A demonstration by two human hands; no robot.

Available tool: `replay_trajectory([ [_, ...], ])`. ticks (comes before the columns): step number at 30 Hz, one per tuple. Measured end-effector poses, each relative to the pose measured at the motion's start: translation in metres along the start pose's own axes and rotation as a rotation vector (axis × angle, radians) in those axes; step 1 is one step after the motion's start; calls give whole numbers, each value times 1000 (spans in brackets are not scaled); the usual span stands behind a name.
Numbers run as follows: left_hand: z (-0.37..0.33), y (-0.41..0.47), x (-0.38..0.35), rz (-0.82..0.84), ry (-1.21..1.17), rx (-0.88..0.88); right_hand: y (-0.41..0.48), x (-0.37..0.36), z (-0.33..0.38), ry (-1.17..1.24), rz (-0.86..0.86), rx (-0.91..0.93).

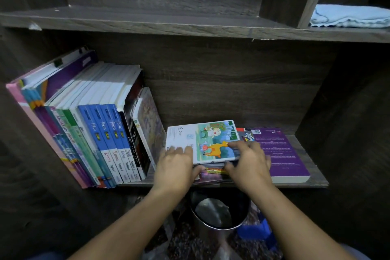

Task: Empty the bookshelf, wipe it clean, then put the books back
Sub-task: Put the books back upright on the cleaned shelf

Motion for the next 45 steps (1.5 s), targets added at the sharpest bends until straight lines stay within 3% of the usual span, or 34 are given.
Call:
replay_trajectory([
  [3, -7, -1, -1, 5, -111, -70, -4, -4, 10, 262, -104, 241],
  [5, -8, -2, 2, -77, -135, -64, -9, -6, 20, 381, -132, 435],
  [9, 2, -1, 4, -245, -248, 32, -16, -16, 31, 405, -68, 585],
  [12, 18, 0, 10, -380, -280, 77, -13, -20, 25, 323, -45, 547],
  [22, 61, 7, 21, -338, -491, 362, -7, -24, 14, 156, 41, 485],
  [25, 61, 8, 25, -269, -351, 401, -7, -25, 14, 148, 48, 477],
  [31, 58, 13, 42, -202, 170, 473, -5, -24, 10, 74, 51, 420],
  [37, 56, 3, 30, -197, 469, 328, -4, -20, 5, 20, 47, 372],
  [41, 50, 2, 26, -154, 488, 336, -2, -17, 2, 9, 62, 338],
  [45, 41, -3, 25, -146, 326, 349, 1, -10, 0, -51, 61, 294],
])
Point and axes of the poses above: each hand's wrist, its own y-axis towards the middle knuckle, its own x-axis out of the back of the hand, z = x × y, the point moved 3 cm from there along y, towards the middle knuckle, and after that the axes turned 11 degrees about y, right-handed, at the moved point
